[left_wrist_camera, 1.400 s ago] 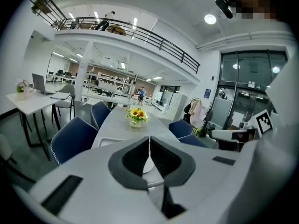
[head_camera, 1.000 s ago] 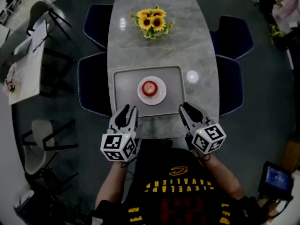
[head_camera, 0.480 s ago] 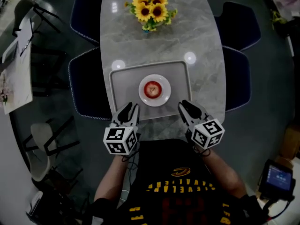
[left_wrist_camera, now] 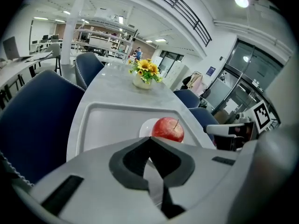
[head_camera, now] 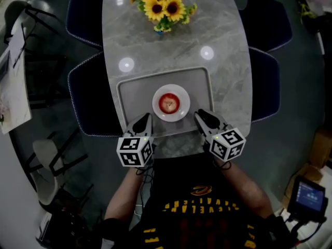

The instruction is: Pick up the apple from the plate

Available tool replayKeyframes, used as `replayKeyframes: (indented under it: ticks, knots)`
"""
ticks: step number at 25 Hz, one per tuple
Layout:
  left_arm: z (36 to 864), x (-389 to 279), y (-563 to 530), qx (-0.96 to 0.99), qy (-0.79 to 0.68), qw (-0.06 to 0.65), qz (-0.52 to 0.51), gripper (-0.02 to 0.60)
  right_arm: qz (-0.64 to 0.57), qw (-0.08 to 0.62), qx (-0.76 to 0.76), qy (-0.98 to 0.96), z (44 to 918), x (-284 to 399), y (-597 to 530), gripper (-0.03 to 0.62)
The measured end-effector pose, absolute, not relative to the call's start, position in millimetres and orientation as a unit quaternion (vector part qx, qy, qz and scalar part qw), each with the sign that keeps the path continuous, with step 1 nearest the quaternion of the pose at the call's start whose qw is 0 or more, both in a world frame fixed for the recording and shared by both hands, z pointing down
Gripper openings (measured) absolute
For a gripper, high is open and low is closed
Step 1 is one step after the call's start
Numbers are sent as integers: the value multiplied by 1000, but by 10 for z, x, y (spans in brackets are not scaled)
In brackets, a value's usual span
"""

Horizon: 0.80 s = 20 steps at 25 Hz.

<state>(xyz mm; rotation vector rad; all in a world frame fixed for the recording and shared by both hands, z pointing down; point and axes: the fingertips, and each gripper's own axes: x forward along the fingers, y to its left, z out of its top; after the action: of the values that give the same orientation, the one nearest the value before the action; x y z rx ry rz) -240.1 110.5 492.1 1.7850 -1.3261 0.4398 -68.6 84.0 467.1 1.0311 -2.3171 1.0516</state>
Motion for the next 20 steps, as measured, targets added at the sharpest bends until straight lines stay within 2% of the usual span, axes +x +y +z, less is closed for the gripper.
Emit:
replayKeyframes:
  ticks: [8,10,12,15,20]
  knots:
    - [5120,-2324,1000,717,-500,449,183,3,398,210,363,-816,4871,-754,738,63]
    - [5210,-2292,995,711,-490,470,183,57,407,212,366,-809,4946,-742,700,63]
    - [5300,-2269,1017,700,-481,497,178,84,411,218,368,-805,5007,-734,666,63]
    - [5380,-2260,1070,687,-471,527,172,86,419,226,368,-798,5080,-746,647,64]
    - [5418,-2253,1080,685,-463,534,178,86,433,250,363,-786,5246,-766,687,63]
